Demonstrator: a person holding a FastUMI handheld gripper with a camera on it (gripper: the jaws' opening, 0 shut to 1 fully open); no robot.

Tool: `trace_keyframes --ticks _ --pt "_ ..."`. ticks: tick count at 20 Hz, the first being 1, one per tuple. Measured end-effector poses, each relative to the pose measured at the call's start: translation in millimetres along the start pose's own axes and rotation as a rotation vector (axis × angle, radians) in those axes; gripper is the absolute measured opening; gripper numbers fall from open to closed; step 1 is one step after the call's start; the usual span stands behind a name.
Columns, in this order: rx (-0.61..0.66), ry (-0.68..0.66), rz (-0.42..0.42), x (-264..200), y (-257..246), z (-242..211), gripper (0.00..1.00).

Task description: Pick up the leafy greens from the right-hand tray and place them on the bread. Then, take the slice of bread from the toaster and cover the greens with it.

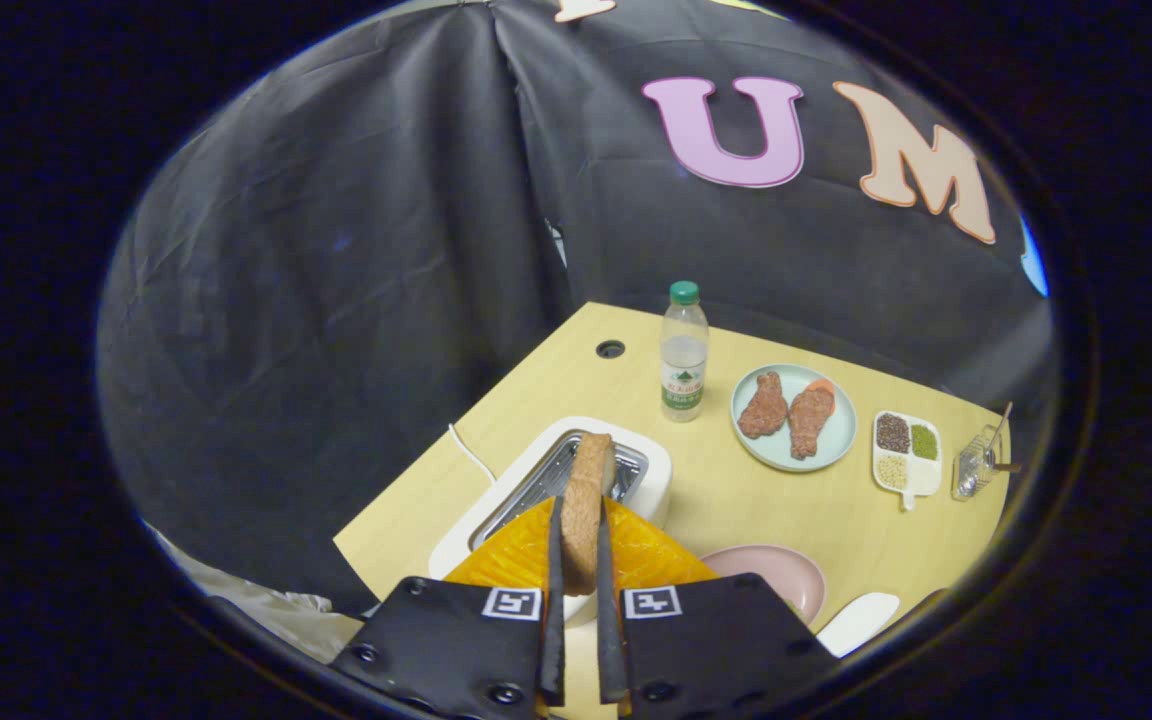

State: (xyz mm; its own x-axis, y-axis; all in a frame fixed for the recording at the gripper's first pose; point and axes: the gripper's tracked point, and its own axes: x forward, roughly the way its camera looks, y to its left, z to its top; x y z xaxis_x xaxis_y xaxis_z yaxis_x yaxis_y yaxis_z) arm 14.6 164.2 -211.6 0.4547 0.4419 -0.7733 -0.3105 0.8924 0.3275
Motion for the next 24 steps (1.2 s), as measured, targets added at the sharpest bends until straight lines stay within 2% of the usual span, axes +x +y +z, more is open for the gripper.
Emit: trace_keyframes --ticks 2,5,9,15,24 --pt "0.031 -0.032 0.028 -15.0 -3.2 4.1 0.16" --pt "0.05 -0.053 0.014 -33.1 -25.9 3.7 0.16" --pt "0.055 -0.016 -0.033 -43.0 -62.7 -23.5 0.16" --pt "0.173 0.033 -0.019 -23.1 -100.0 -81.3 0.16" --pt "0.327 0.031 0.036 -5.5 -132.9 -133.2 0.16"
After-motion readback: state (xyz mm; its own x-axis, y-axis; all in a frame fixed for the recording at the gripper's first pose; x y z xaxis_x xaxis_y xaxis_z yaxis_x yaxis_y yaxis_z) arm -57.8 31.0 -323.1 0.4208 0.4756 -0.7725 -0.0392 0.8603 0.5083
